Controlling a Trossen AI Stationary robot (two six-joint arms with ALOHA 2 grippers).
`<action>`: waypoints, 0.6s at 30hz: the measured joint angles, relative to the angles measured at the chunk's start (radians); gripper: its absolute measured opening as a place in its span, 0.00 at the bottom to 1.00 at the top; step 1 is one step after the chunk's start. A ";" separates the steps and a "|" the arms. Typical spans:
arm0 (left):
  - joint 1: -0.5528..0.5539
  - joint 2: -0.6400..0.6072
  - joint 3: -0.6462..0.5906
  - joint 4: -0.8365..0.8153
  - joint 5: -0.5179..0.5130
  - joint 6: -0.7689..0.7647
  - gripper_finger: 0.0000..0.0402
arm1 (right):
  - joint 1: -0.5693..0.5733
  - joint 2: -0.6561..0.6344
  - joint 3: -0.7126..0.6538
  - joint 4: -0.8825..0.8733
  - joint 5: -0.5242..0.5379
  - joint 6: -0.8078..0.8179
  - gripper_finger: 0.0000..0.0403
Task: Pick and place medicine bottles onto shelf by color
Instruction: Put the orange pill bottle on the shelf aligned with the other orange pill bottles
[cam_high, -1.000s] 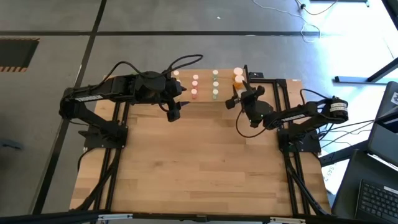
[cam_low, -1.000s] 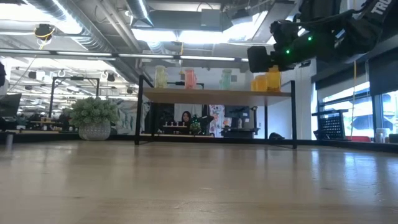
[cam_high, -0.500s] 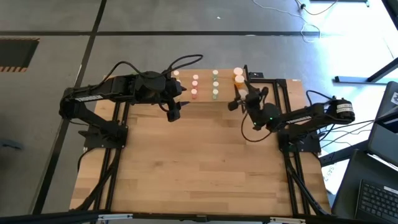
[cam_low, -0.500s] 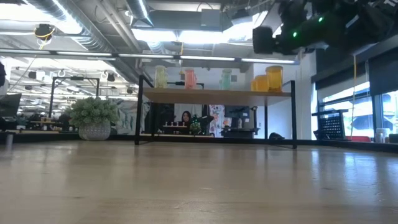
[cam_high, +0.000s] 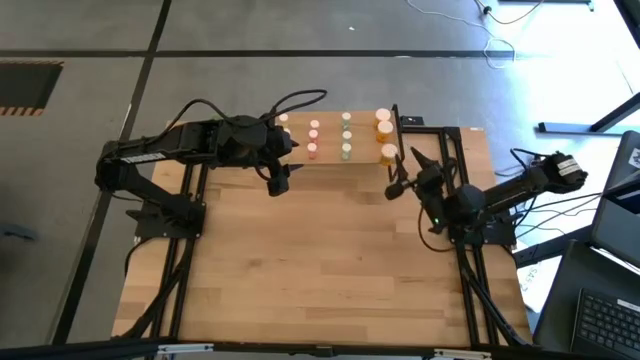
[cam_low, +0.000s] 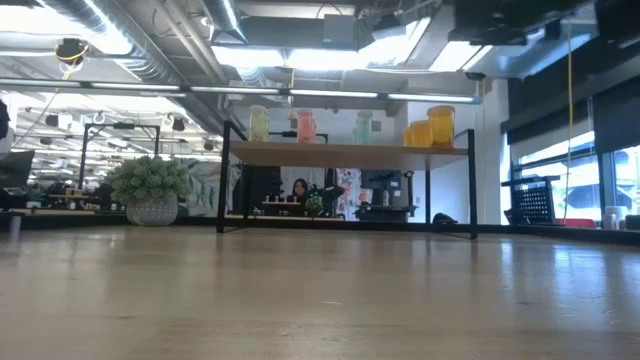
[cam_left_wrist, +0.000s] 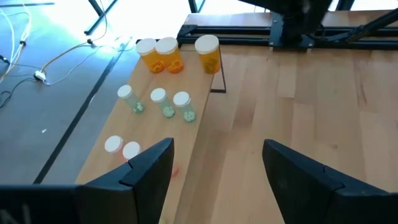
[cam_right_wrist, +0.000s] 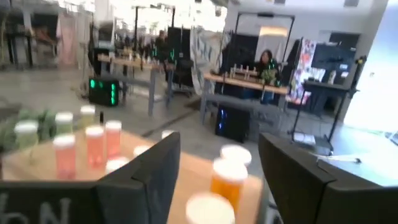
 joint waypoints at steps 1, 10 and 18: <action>0.000 0.000 0.000 0.000 0.000 0.000 0.60 | 0.031 -0.004 0.000 0.000 0.037 -0.018 0.53; 0.000 0.000 0.000 -0.006 0.000 0.001 0.60 | 0.222 0.000 0.000 -0.009 0.134 0.057 0.24; -0.027 0.000 0.000 -0.059 0.001 -0.028 0.60 | 0.256 0.022 0.000 -0.086 0.192 0.174 0.02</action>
